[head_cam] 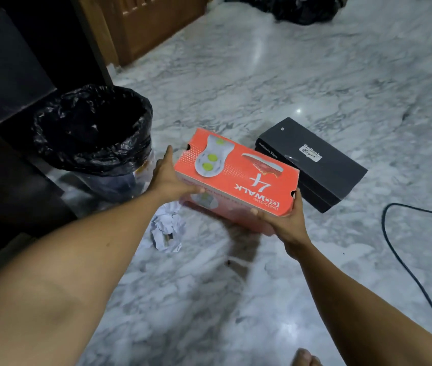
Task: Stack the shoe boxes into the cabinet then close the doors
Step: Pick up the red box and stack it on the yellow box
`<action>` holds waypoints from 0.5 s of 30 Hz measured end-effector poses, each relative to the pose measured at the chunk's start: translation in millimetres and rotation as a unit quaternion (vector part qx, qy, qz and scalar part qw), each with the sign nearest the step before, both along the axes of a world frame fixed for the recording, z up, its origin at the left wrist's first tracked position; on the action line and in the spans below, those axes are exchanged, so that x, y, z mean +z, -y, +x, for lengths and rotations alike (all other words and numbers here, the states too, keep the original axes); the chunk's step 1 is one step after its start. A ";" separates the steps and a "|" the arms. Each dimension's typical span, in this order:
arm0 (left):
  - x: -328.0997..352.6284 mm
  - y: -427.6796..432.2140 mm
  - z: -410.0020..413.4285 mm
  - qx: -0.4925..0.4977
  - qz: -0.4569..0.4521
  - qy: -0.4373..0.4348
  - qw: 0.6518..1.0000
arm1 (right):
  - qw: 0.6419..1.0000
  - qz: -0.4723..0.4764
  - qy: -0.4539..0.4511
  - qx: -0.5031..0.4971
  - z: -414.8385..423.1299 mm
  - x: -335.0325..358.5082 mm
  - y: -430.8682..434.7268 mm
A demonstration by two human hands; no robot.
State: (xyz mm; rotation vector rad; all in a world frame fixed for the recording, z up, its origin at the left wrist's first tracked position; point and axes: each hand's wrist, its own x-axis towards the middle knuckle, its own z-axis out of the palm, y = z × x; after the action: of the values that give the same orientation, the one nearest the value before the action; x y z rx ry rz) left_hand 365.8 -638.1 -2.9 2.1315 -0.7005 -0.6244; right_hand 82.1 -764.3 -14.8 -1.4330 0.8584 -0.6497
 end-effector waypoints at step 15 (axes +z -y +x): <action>65.0 -209.6 -148.6 -0.022 -0.113 -0.042 0.992 | 0.995 0.013 -0.050 0.089 -125.4 107.1 -142.2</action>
State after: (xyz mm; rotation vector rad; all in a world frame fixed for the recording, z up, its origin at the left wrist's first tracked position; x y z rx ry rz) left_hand 217.2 -428.6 62.2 1.8759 -0.7365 -0.6239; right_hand -43.3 -622.1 92.4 -1.5079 0.8022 -0.4344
